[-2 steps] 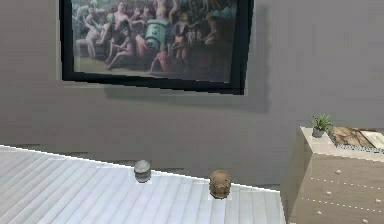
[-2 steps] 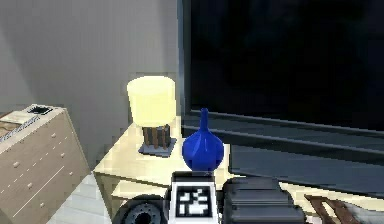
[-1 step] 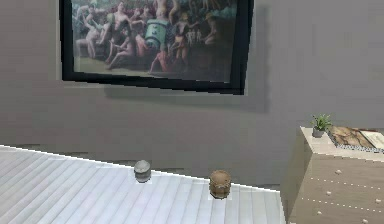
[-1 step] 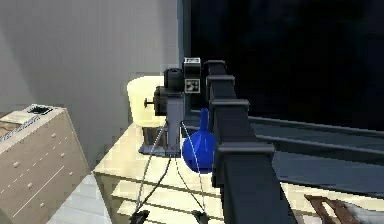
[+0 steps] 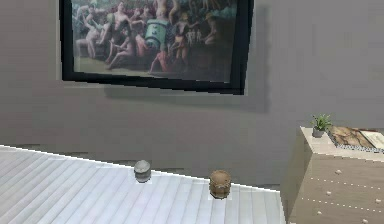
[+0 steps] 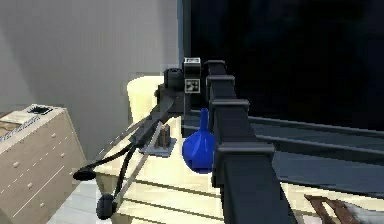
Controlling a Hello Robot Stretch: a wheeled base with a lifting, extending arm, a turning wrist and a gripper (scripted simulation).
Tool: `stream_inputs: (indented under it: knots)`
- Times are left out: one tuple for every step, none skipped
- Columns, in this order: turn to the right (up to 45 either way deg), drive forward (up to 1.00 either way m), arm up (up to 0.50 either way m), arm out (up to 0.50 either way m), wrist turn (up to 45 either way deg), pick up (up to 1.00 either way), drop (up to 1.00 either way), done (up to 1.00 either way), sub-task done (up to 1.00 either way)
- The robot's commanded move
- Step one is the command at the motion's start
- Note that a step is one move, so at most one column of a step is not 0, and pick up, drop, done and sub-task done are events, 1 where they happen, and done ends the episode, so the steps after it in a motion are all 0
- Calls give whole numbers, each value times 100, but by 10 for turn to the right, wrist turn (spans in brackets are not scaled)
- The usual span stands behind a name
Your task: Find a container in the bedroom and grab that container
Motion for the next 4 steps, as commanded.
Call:
stream_inputs:
  knots:
    - [0,0,0,0,450,0,0,0,0]
    - [0,0,0,0,450,0,0,0,0]
    - [0,0,0,0,450,0,0,0,0]
    - [0,0,0,0,270,0,0,0,0]
